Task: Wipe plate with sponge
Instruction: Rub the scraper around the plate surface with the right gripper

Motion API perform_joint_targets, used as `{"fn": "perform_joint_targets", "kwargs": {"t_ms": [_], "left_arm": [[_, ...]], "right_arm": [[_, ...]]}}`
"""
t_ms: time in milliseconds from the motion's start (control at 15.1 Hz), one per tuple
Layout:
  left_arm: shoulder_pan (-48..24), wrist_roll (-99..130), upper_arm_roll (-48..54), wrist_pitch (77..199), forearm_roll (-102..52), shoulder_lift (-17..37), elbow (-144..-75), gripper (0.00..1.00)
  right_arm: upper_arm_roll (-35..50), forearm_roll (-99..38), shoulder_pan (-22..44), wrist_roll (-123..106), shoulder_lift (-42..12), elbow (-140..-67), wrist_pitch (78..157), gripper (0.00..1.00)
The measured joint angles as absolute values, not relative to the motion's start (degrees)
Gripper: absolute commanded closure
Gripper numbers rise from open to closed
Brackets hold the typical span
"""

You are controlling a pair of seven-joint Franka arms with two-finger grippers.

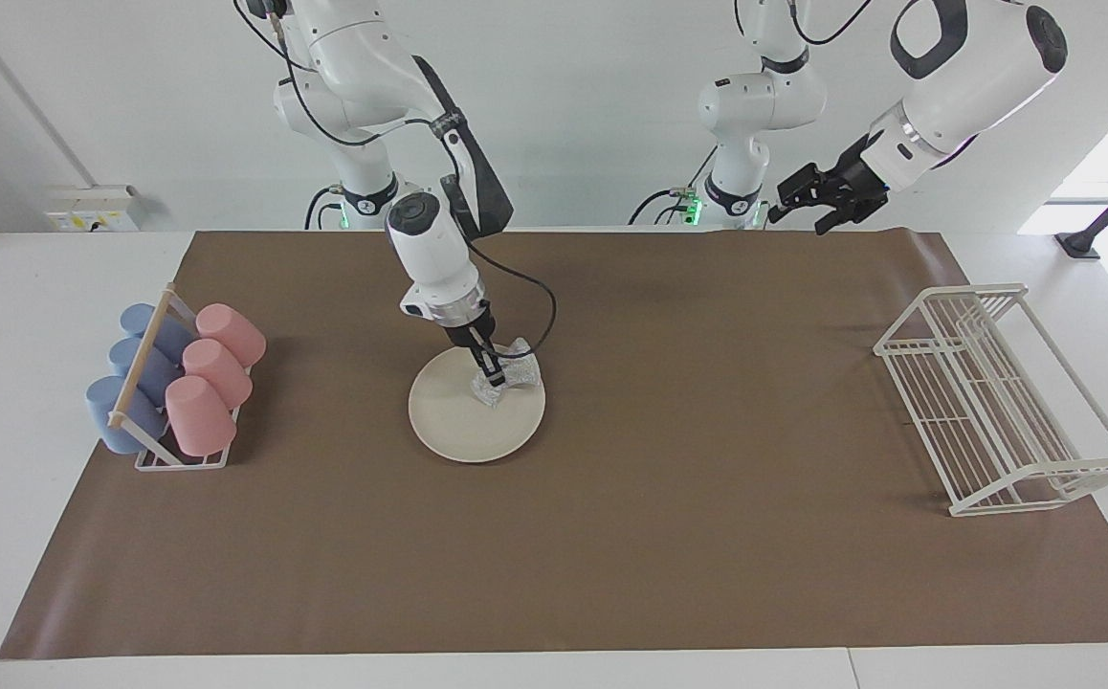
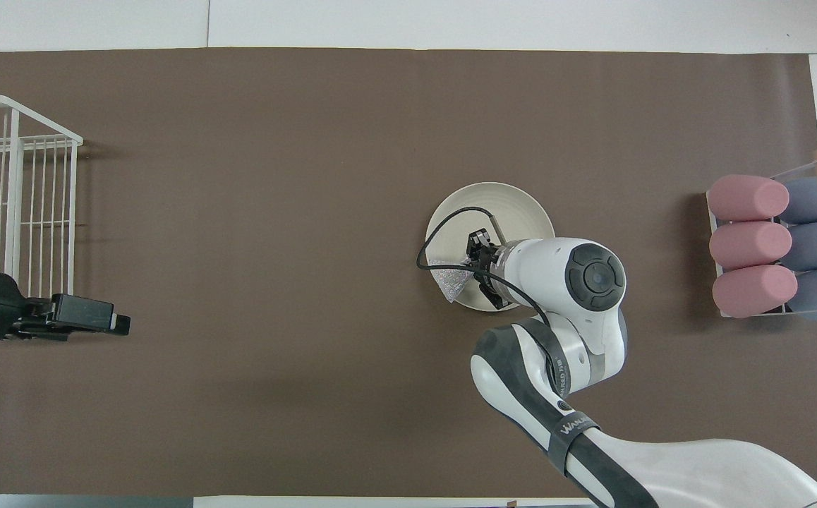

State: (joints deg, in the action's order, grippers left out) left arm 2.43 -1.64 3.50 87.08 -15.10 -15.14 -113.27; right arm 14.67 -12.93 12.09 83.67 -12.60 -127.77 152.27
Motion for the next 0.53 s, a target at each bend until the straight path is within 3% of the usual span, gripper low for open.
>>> {"fn": "perform_joint_targets", "kwargs": {"t_ms": [529], "left_arm": [[2.4, -1.6, 3.8, 81.2, -3.6, -7.3, -98.2, 0.00]], "right_arm": [[14.5, -13.0, 2.7, 65.8, -13.1, -127.8, 152.8, 1.00]]}}
